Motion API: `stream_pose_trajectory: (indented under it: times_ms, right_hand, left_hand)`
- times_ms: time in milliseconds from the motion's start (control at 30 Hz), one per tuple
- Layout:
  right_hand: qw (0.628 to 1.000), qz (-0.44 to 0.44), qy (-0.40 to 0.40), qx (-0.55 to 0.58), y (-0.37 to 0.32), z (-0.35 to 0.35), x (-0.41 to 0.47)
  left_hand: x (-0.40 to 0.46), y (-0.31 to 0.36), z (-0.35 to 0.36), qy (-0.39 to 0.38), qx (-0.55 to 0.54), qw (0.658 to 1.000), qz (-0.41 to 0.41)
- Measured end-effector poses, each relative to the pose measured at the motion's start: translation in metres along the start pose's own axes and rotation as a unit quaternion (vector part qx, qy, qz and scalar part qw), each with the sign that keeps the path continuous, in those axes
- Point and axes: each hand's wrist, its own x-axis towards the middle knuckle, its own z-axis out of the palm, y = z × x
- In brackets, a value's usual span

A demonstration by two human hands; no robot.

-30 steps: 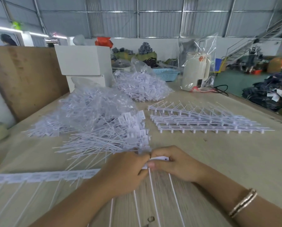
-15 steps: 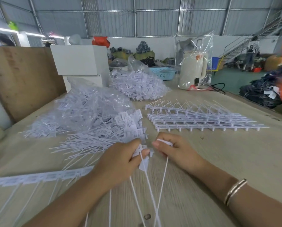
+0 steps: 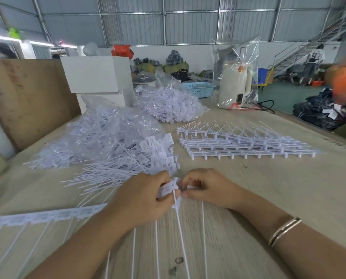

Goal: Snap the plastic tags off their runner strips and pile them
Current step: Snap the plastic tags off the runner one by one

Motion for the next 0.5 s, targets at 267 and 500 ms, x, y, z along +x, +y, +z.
stream_pose_trajectory:
  times_ms: [267, 500]
  right_hand:
    - [0.990, -0.058, 0.084, 0.096, -0.027, 0.015, 0.001]
    - [0.973, 0.021, 0.069, 0.219, -0.021, 0.010, 0.001]
  left_hand:
    - [0.006, 0.007, 0.005, 0.011, 0.098, 0.995, -0.017]
    - [0.005, -0.003, 0.006, -0.035, -0.034, 0.999, 0.008]
